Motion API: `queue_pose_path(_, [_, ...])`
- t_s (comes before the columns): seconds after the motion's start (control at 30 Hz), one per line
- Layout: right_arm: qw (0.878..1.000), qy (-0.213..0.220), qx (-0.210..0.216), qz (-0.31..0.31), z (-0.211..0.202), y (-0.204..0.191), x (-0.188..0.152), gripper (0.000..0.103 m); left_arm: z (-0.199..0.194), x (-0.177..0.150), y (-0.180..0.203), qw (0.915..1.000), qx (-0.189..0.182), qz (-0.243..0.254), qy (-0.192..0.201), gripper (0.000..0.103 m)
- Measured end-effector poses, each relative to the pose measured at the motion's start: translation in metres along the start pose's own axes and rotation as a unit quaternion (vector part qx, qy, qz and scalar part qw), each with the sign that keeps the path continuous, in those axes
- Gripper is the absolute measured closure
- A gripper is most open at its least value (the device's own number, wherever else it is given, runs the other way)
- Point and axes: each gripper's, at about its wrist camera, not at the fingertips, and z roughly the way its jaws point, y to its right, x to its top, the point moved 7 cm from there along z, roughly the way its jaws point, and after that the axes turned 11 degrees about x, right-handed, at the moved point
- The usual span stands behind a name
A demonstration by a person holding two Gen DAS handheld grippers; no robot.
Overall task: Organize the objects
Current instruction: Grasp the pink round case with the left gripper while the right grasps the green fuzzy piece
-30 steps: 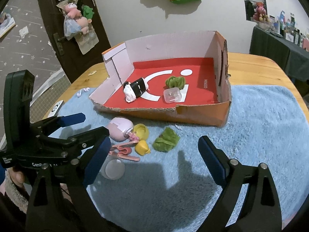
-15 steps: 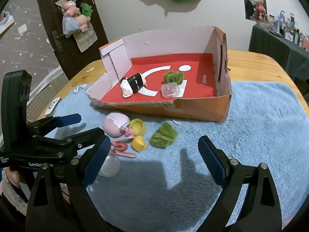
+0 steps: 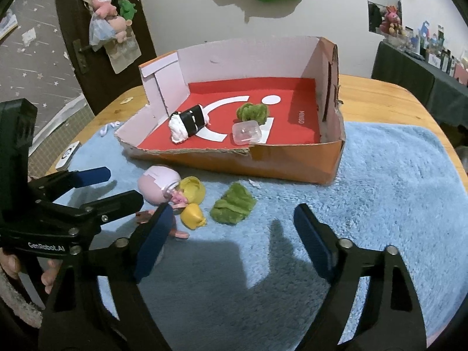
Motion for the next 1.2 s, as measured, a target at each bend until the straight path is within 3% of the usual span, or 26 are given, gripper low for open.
queue_pose_path(0.23, [1.0, -0.011, -0.01, 0.001, 0.009, 0.007, -0.003, 0.034, 0.01, 0.0, -0.001, 1.0, -0.003, 0.007, -0.006, 0.012])
queue_pose_path(1.0, [0.999, -0.033, -0.018, -0.008, 0.039, 0.016, 0.001, 0.041, 0.042, 0.004, 0.009, 0.9993, 0.012, 0.03, -0.018, 0.012])
queue_pose_path(1.2, [0.999, -0.034, -0.027, -0.024, 0.042, 0.014, 0.002, 0.05, 0.043, 0.003, 0.011, 0.9991, 0.026, 0.033, -0.009, 0.014])
